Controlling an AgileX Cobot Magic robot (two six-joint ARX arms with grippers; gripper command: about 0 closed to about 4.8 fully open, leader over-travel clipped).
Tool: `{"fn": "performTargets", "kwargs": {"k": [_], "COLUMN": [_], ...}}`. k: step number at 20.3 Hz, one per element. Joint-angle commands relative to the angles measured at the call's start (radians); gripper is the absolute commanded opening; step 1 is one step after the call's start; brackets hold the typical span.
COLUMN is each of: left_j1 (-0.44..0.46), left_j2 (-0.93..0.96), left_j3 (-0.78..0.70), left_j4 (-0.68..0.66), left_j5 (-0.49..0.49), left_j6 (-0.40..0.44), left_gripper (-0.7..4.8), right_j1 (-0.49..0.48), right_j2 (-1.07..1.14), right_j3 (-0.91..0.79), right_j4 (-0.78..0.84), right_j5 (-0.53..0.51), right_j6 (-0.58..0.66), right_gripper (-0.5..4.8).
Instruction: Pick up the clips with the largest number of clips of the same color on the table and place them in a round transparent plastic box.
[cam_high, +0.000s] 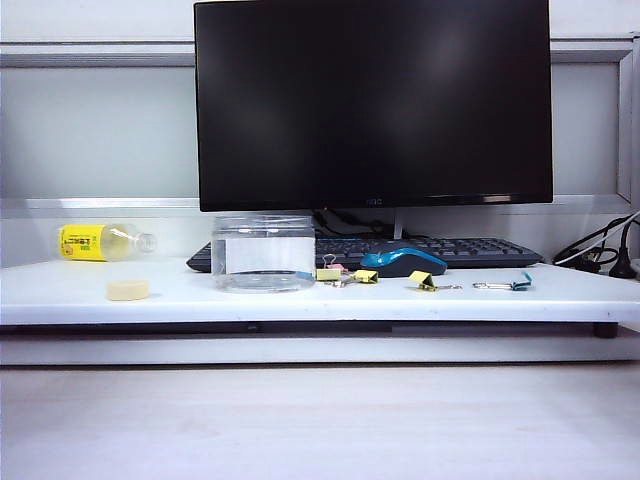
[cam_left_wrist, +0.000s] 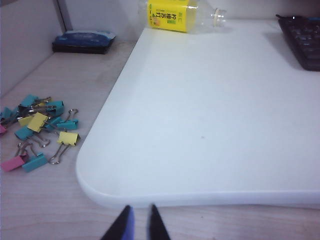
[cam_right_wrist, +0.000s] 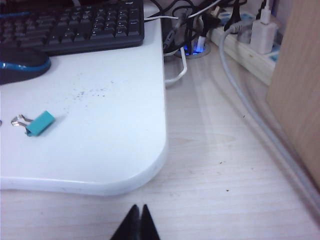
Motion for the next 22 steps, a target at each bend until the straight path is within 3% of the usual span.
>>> {"fn": "performTargets", "kwargs": {"k": [1, 9, 13, 16, 22], "left_j1": [-0.001, -0.001, -0.001, -0.001, -0.001], "left_j2": [0.000, 0.000, 0.000, 0.000, 0.000], "left_j3": [-0.004, -0.004, -0.004, -0.004, -0.004], "left_j4": [-0.021, -0.021, -0.021, -0.021, -0.021], "left_j5": [0.007, 0.007, 0.005, 0.005, 0.005], "left_j6": [0.001, 0.001, 0.002, 0.001, 0.001], "left_gripper": [0.52, 0.52, 0.52, 0.52, 0.52], "right_j1": [0.000, 0.000, 0.000, 0.000, 0.000], "right_j2": [0.000, 0.000, 0.000, 0.000, 0.000], "right_j3": [0.000, 0.001, 0.001, 0.001, 0.002], "right_j4": [-0.008, -0.006, -0.003, 0.014, 0.211], "right_j5": [0.004, 0.000, -0.010, -0.086, -0.375], "right_j6": [-0.018, -0.003, 0.298, 0.471, 0.512], "right_gripper": [-0.06, -0.06, -0.06, -0.06, -0.05]}}
